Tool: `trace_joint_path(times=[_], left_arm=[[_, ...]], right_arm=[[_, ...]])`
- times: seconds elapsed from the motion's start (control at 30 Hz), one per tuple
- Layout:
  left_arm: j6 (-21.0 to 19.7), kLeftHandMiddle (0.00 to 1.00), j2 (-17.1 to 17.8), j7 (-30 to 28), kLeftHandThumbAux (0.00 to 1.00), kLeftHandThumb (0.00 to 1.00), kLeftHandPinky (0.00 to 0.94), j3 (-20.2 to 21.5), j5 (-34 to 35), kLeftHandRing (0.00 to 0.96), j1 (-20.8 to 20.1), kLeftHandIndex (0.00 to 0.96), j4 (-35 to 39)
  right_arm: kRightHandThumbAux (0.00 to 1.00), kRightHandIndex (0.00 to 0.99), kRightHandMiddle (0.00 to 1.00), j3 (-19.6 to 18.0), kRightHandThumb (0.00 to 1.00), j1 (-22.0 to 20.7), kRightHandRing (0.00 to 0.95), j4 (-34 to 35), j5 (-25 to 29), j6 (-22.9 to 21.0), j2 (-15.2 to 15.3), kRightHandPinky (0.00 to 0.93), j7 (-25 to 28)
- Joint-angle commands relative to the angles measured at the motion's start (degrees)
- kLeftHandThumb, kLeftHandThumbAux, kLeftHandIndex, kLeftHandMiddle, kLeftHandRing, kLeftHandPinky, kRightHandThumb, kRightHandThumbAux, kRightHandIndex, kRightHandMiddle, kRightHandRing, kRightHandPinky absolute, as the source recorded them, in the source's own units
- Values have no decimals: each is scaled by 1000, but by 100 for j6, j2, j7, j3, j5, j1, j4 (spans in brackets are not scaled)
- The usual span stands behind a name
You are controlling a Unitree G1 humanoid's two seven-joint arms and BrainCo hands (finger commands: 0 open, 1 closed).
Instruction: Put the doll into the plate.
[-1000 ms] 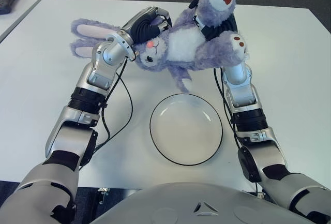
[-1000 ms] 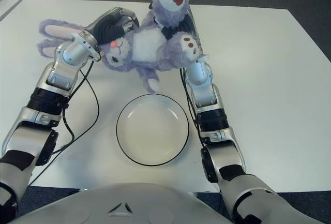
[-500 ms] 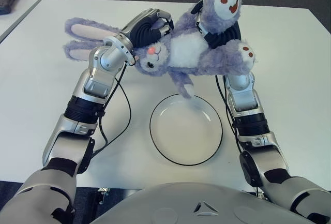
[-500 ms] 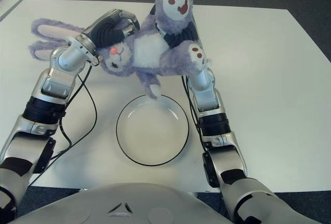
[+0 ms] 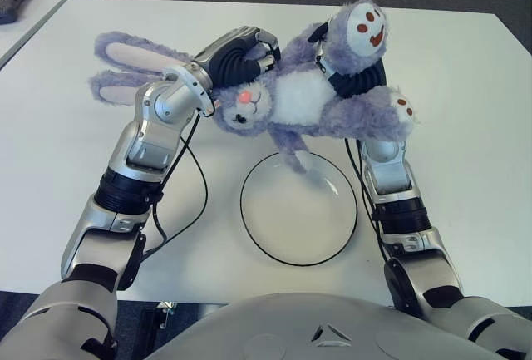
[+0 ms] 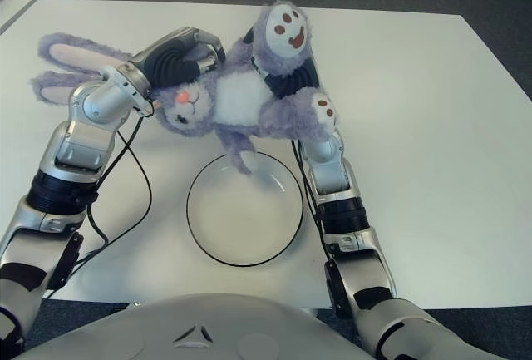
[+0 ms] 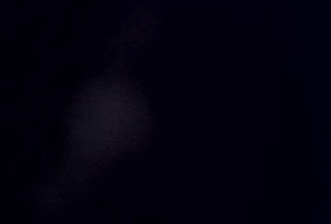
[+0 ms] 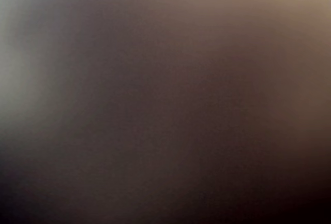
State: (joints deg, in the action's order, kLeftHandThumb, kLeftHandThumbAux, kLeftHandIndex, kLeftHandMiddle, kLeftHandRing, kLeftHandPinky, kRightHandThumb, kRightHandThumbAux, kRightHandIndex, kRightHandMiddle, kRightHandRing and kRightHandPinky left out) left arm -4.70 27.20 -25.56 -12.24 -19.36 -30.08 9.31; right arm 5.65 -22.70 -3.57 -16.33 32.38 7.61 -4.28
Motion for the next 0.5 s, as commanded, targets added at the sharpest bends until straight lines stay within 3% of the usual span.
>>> trace_joint_path(times=[0.03,0.3,0.5], left_arm=[[-102,817,-18,-215,693,730,843,-87,74,829,233,445,301],[-263,815,-25,-411,693,733,845,-39,249,828,418,445,669],[-368,818,-38,-540,693,736,842,2,446,832,617,445,938]], right_arm=[[716,439,853,66,705,236,855,195,-115,-161,-93,845,-27],[717,439,855,154,704,613,858,564,-154,-391,-137,850,82],[717,439,854,235,704,859,860,703,-163,-270,-184,850,48]])
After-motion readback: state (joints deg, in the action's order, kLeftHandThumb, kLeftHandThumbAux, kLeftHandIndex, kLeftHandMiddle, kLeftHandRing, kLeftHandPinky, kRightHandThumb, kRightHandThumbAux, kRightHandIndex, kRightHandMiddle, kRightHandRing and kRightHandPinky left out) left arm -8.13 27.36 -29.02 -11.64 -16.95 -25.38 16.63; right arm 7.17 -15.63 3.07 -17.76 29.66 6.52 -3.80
